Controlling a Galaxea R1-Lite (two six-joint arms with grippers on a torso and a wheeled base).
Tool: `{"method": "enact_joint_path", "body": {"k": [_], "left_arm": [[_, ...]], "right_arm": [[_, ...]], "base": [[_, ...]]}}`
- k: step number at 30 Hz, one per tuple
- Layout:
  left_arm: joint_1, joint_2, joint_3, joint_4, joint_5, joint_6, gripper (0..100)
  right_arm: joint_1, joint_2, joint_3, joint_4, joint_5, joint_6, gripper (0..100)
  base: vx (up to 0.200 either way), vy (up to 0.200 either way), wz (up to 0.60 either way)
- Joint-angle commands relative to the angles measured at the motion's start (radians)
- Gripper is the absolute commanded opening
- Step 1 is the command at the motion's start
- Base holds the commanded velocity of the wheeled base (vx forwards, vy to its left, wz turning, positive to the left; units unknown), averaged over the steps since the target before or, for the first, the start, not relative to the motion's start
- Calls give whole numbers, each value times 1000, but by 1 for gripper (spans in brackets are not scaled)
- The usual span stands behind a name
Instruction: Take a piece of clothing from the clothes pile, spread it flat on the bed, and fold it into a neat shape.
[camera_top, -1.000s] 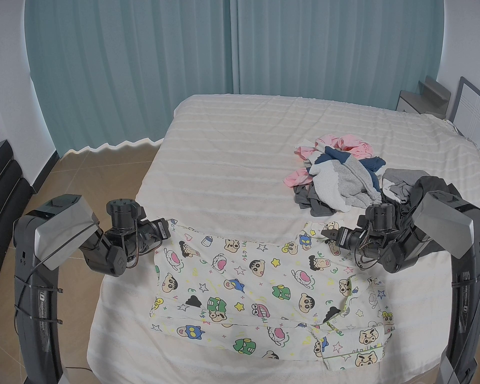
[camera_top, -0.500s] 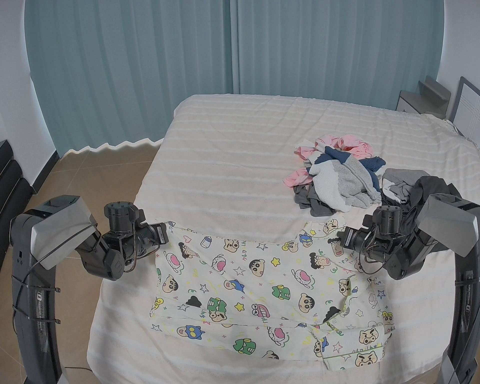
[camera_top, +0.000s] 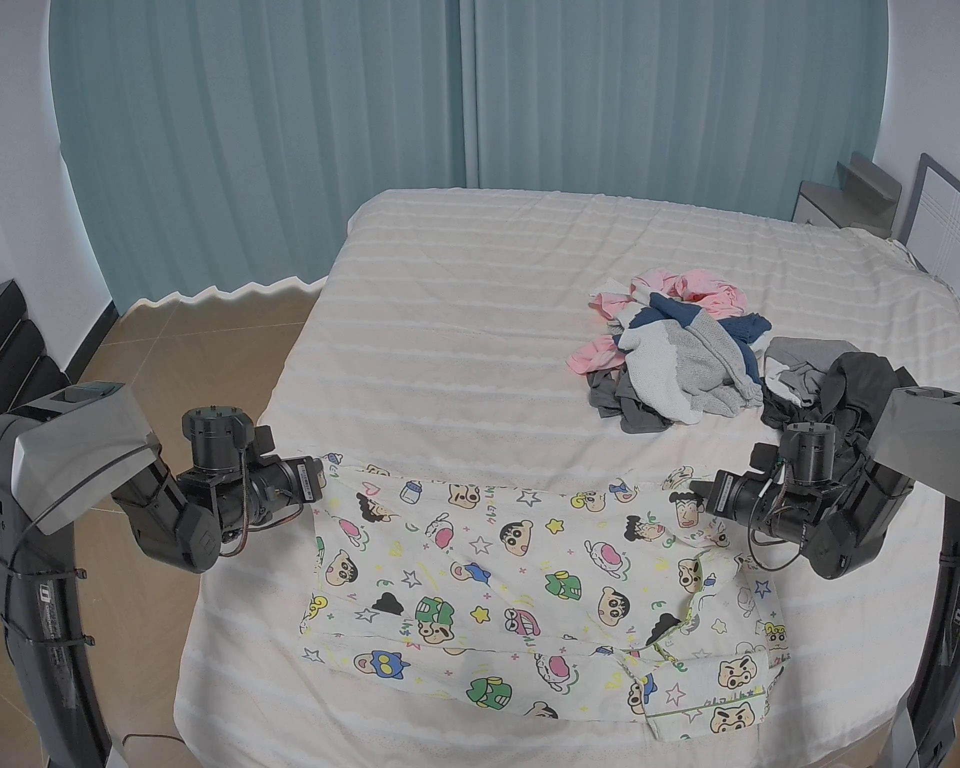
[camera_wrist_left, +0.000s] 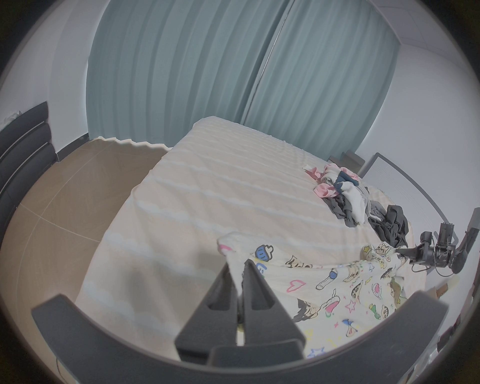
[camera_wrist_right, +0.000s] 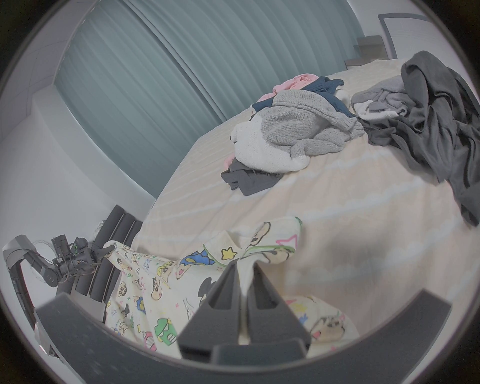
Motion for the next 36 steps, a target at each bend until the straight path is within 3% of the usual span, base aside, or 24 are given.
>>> {"method": "enact_joint_path", "body": {"k": [1, 17, 26, 30, 36], "left_arm": [[13, -64, 84, -3, -11, 21, 0], [15, -85, 276, -134, -34, 46, 0], [7, -76, 379, -138, -47, 115, 0], [2, -73, 414, -169, -55, 115, 0], [4, -65, 463, -181, -55, 118, 0]], "right_arm": [[-11, -73, 112, -36, 34, 1, 0], [-14, -67, 392, -236, 74, -59, 0], [-11, -41, 521, -334, 82, -104, 0], [0, 33, 596, -443, 85, -116, 0], [-2, 59, 647, -446, 97, -140, 0]], "base": [[0, 0, 0], [0, 0, 0], [0, 0, 0], [0, 0, 0], [0, 0, 0]]}}
